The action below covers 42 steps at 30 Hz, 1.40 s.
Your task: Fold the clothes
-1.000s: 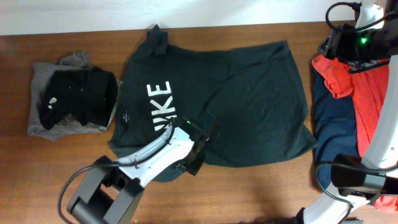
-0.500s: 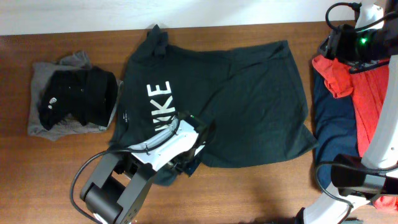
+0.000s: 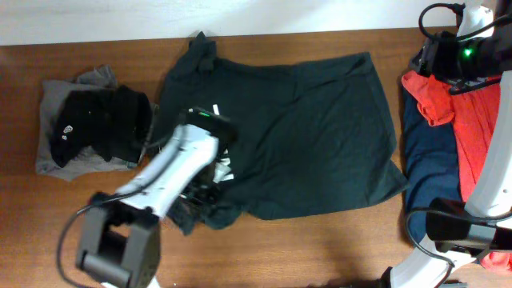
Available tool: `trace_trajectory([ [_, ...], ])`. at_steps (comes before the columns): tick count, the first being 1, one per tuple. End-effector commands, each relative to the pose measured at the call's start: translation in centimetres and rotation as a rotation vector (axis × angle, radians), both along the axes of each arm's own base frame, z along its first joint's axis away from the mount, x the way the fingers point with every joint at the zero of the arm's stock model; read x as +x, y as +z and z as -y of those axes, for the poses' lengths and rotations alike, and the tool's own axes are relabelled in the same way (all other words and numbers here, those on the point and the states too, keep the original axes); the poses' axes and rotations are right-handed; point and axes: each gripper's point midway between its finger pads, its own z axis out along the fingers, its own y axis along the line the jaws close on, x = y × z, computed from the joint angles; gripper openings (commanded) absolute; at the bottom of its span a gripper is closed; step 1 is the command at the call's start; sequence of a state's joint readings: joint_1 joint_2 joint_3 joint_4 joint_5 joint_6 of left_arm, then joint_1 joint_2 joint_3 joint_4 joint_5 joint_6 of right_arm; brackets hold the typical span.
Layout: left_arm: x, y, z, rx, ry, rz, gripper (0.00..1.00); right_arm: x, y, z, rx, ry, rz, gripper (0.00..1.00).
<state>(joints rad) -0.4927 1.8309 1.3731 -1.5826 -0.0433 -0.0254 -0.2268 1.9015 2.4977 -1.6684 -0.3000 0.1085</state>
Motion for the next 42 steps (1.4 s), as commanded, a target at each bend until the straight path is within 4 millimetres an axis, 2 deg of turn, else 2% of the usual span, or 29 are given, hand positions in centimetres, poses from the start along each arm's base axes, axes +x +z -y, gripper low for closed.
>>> trace_trajectory([
  [1,2.6,1.3,-3.7,0.026,0.196,0.126,0.08,0.2,-0.3,0.1,0.002,-0.002,-0.004,0.55],
  [5,5.2,0.5,-4.0,-0.015,0.247,0.218,0.31,0.3,-0.2,0.1,0.002,-0.002,-0.001,0.55],
  [6,6.1,0.3,-3.7,-0.032,0.246,0.255,0.40,0.3,-0.2,0.1,0.002,-0.002,-0.001,0.56],
  [8,7.9,-0.1,-3.1,-0.065,0.245,0.326,0.44,0.3,-0.2,0.1,0.002,-0.002,-0.001,0.56],
  [10,8.3,-0.2,-2.6,-0.099,0.225,0.333,0.44,0.3,-0.3,0.1,0.002,-0.002,-0.003,0.56],
  [12,7.2,-0.1,-1.6,-0.164,0.209,0.270,0.43,0.2,-0.3,0.1,0.002,-0.002,-0.005,0.56],
  [14,5.2,0.3,0.5,-0.280,0.210,0.162,0.38,0.2,-0.4,0.1,0.004,-0.002,-0.011,0.56],
  [16,3.2,1.2,4.4,-0.472,0.167,0.057,0.36,0.2,-0.5,0.1,0.004,-0.002,-0.011,0.56],
  [19,2.1,0.6,6.2,-0.444,0.047,0.061,0.37,0.3,-0.7,0.2,0.004,-0.002,-0.015,0.56],
  [22,0.8,-0.9,7.5,-0.426,-0.006,0.057,0.44,0.4,-0.8,0.2,0.002,-0.003,-0.019,0.56],
  [24,-0.1,-2.7,7.5,-0.391,-0.011,0.057,0.48,0.4,-0.9,0.2,0.003,-0.003,-0.021,0.56],
  [26,-0.3,-4.3,6.1,-0.300,0.025,0.083,0.48,0.5,-1.0,0.3,0.004,-0.003,-0.024,0.56],
  [27,0.0,-5.4,4.6,-0.223,0.070,0.119,0.48,0.6,-1.1,0.3,0.004,-0.003,-0.026,0.56],
  [29,0.2,-6.5,3.7,-0.184,0.105,0.148,0.51,0.6,-1.1,0.3,0.004,-0.003,-0.026,0.56],
  [32,-0.1,-8.1,3.5,-0.192,0.107,0.161,0.60,0.5,-1.1,0.3,0.004,-0.003,-0.027,0.56],
  [34,-0.8,-9.0,3.4,-0.202,0.109,0.153,0.62,0.5,-1.1,0.3,0.004,-0.003,-0.027,0.56],
  [37,-1.7,-9.6,3.8,-0.234,0.127,0.118,0.59,0.5,-1.1,0.3,0.004,-0.003,-0.027,0.56],
  [40,-1.9,-9.5,4.0,-0.248,0.134,0.108,0.34,0.6,-1.1,0.3,0.004,-0.003,-0.026,0.56],
  [42,-2.6,-9.2,5.0,-0.297,0.158,0.067,0.11,0.5,-1.1,0.3,0.004,-0.003,-0.027,0.56],
])
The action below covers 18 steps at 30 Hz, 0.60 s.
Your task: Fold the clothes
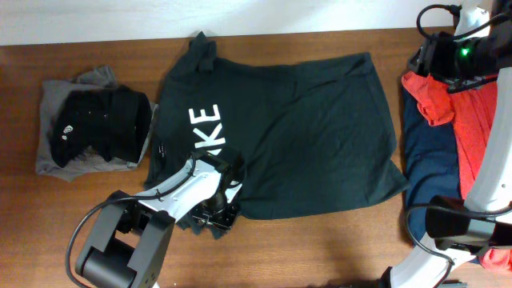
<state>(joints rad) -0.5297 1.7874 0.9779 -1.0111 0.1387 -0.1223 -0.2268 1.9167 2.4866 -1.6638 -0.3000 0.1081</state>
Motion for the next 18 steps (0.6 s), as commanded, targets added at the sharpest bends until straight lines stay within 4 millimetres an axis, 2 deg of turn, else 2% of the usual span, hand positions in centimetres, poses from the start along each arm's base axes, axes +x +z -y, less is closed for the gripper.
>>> trace_trajectory([
  [1,-1.5,0.9,1.8,-0.106,0.040,-0.079,0.00,0.1,-0.3,0.2,0.000,-0.004,-0.006,0.56],
  [4,-1.8,3.0,2.7,-0.147,0.039,-0.124,0.01,0.1,-0.3,0.2,0.000,-0.003,-0.006,0.56],
  [5,-1.7,5.0,3.4,-0.196,-0.005,-0.136,0.01,0.1,-0.3,0.2,0.000,-0.003,-0.006,0.56],
  [8,-0.9,9.1,4.1,-0.258,-0.106,-0.109,0.00,0.1,-0.3,0.2,0.000,-0.004,-0.006,0.56],
  [10,0.6,13.0,4.9,-0.331,-0.239,-0.016,0.00,0.1,-0.3,0.2,0.000,-0.003,-0.006,0.56],
  [11,1.5,13.9,5.1,-0.341,-0.263,0.036,0.00,0.1,-0.3,0.2,0.000,-0.003,-0.006,0.56],
  [13,3.0,14.3,4.9,-0.319,-0.277,0.110,0.00,0.1,-0.3,0.2,0.000,-0.003,-0.006,0.56],
  [18,7.0,13.3,4.8,-0.308,-0.257,0.237,0.02,0.1,-0.3,0.2,0.000,-0.003,-0.006,0.56],
])
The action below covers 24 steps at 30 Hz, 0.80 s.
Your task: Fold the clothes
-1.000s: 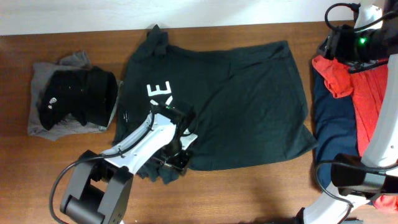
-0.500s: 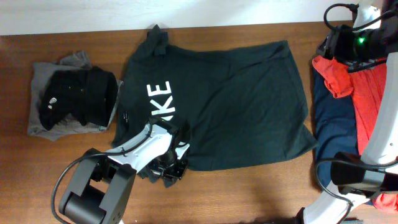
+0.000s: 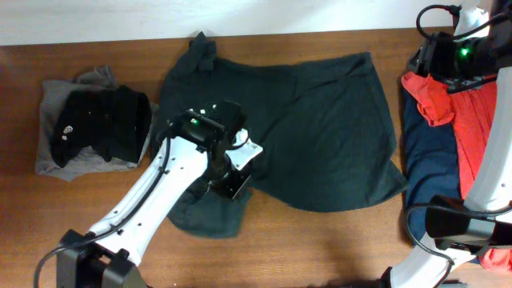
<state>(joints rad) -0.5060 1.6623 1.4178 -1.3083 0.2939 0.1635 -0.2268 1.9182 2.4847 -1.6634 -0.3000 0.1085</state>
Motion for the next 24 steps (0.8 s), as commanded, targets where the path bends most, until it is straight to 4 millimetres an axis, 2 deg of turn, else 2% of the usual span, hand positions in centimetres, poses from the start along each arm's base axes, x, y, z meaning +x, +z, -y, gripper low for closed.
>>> trace_trajectory([
  [1,2.5,-0.8,-0.2,0.003,-0.009,0.076,0.04,0.1,-0.2,0.2,-0.001,-0.003,-0.003,0.56],
  [3,3.6,-1.5,0.3,-0.008,-0.008,0.097,0.08,0.1,-0.2,0.2,-0.001,-0.003,-0.003,0.56],
  [9,3.5,-1.7,0.3,0.000,-0.008,0.086,0.08,0.1,-0.2,0.1,0.000,-0.003,-0.004,0.56],
  [11,3.7,-1.8,0.1,0.011,0.000,0.092,0.14,0.1,-0.2,0.1,0.000,-0.003,-0.004,0.56],
  [13,2.8,-1.6,0.6,-0.025,-0.003,0.051,0.19,0.1,-0.2,0.1,0.000,-0.003,-0.004,0.56],
  [16,0.3,-1.2,1.5,-0.065,-0.022,-0.051,0.31,0.0,-0.2,0.1,0.000,-0.003,-0.007,0.56],
  [19,-1.6,-2.4,1.9,0.007,-0.025,-0.082,0.35,0.1,-0.2,0.2,-0.001,-0.003,-0.004,0.56],
  [24,-2.4,-7.1,2.1,0.254,-0.043,0.072,0.38,0.1,-0.1,0.2,-0.001,-0.003,-0.002,0.56],
])
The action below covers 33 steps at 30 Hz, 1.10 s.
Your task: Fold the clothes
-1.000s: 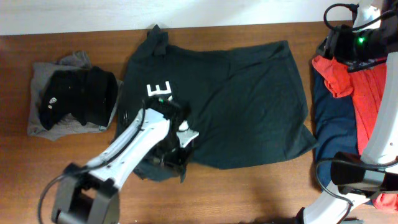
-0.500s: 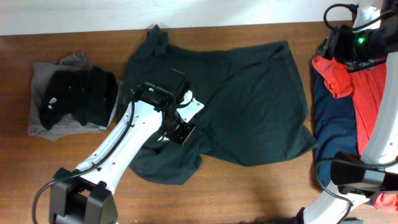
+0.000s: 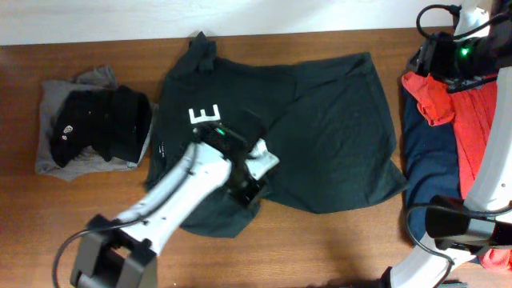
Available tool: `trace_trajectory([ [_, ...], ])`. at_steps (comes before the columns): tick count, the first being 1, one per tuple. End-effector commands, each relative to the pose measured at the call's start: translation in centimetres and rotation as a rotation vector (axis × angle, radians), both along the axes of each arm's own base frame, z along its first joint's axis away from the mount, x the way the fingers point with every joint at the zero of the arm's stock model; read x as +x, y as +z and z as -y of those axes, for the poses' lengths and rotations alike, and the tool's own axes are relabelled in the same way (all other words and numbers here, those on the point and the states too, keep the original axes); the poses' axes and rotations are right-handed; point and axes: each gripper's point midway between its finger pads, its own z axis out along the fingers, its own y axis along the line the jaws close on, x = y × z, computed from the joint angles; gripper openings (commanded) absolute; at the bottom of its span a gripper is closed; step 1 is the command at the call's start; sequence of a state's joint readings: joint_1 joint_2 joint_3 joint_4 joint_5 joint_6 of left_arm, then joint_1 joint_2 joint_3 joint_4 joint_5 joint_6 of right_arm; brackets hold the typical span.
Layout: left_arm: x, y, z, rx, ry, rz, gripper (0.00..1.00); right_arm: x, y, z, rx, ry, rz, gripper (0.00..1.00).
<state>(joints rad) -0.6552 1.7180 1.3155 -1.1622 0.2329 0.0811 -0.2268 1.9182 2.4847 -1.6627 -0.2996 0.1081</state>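
Note:
A dark green T-shirt (image 3: pixel 320 136) lies spread across the middle of the wooden table, with a white letter E (image 3: pixel 204 114) showing on its left part. My left gripper (image 3: pixel 246 184) sits low on the shirt's lower left area and looks shut on a gather of its fabric. The hem slants up toward it from the right. A loose flap (image 3: pixel 214 220) of the shirt lies below the gripper near the front edge. My right gripper (image 3: pixel 436 54) hangs at the far right over a pile of clothes; its fingers do not show clearly.
A grey garment with a black one on top (image 3: pixel 92 128) lies stacked at the left. Red and blue clothes (image 3: pixel 448 136) are heaped at the right edge. The arm bases (image 3: pixel 456 228) stand at the front corners.
My left gripper has shifted a little right and toward the front on the shirt. The white E is now uncovered above the arm. The right arm has not moved.
My left gripper was first at bunched fabric at the shirt's lower left corner. Then it sat lower, by the front edge, with white lettering exposed. Later it was up on the shirt with the bunch spread into a flap, and now it is slightly further right.

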Motion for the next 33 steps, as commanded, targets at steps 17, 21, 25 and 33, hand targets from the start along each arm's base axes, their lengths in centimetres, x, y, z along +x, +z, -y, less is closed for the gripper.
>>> trace_trajectory([
  [17,-1.0,-9.3,-1.3,0.375,-0.131,0.038,0.26,0.0,-0.2,0.1,0.001,-0.004,-0.007,0.56],
  [21,-1.9,-7.9,-0.1,0.328,-0.127,-0.033,0.06,0.0,-0.2,0.1,0.001,-0.004,-0.007,0.56],
  [25,-3.9,-4.4,0.3,0.290,-0.247,-0.164,0.01,0.0,-0.2,0.1,0.001,-0.004,-0.007,0.56],
  [33,-1.8,-1.4,-2.1,0.268,-0.214,-0.223,0.01,0.0,-0.2,0.1,0.000,-0.003,-0.007,0.56],
])
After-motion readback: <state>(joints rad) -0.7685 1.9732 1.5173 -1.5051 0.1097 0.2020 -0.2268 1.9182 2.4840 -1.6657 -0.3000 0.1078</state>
